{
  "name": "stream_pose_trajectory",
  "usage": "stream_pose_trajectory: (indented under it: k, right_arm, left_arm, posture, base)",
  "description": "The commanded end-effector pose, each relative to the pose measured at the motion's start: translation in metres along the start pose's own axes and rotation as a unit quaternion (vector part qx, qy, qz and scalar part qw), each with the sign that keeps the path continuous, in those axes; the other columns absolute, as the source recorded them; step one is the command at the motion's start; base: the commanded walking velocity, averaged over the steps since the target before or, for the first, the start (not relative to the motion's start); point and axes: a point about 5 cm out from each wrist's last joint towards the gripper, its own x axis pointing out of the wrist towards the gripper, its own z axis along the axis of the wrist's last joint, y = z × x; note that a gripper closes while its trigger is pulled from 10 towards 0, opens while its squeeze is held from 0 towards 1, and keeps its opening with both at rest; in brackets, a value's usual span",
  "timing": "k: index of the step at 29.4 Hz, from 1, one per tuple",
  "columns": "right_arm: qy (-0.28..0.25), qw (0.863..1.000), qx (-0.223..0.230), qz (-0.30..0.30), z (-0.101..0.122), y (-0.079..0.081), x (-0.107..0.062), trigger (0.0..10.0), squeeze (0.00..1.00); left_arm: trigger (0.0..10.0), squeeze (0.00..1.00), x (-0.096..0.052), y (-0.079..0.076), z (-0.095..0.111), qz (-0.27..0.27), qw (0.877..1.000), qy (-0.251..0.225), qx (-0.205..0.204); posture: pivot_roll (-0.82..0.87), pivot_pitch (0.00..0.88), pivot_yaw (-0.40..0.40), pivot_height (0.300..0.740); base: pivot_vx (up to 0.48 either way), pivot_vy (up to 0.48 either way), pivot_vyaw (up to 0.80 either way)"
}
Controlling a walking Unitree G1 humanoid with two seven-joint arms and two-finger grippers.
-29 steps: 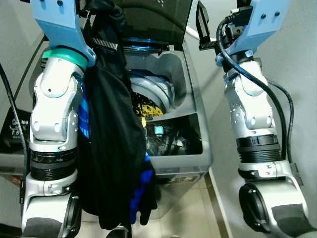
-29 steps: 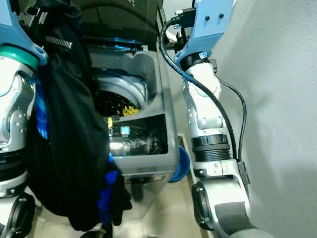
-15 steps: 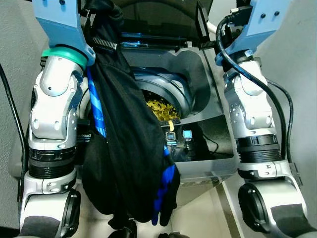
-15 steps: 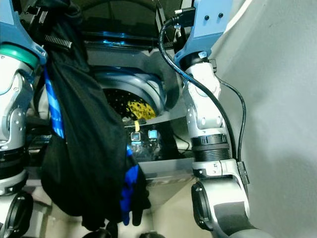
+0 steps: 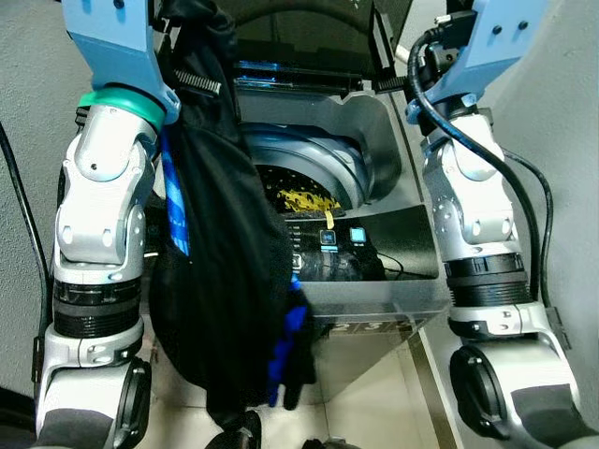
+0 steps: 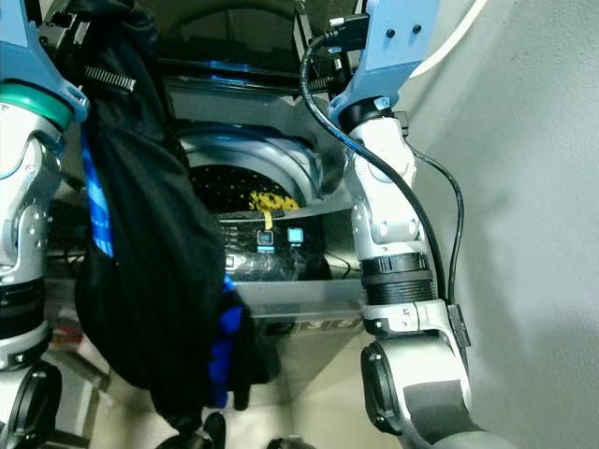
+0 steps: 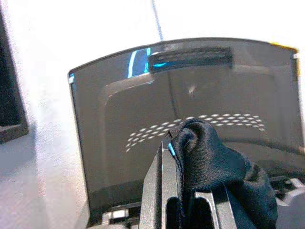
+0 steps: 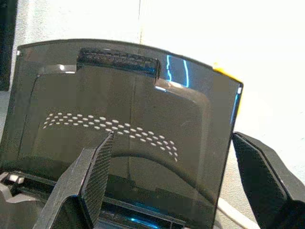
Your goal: Clothes washing
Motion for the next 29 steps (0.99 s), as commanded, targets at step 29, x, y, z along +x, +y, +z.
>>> stream_pose_trajectory:
  k: [29]
  right_arm:
    - [0.103,0.976,0.085,0.173,-0.032,0.018,-0.037,10.0,0.00]
  left_arm:
    - [10.0,0.00,0.045,-0.015,-0.005,-0.085,0.996,-0.007,-0.016]
  posture:
    - [0.07,0.103,-0.036,0.740]
  base:
    - [0.000,-0.008,0.00]
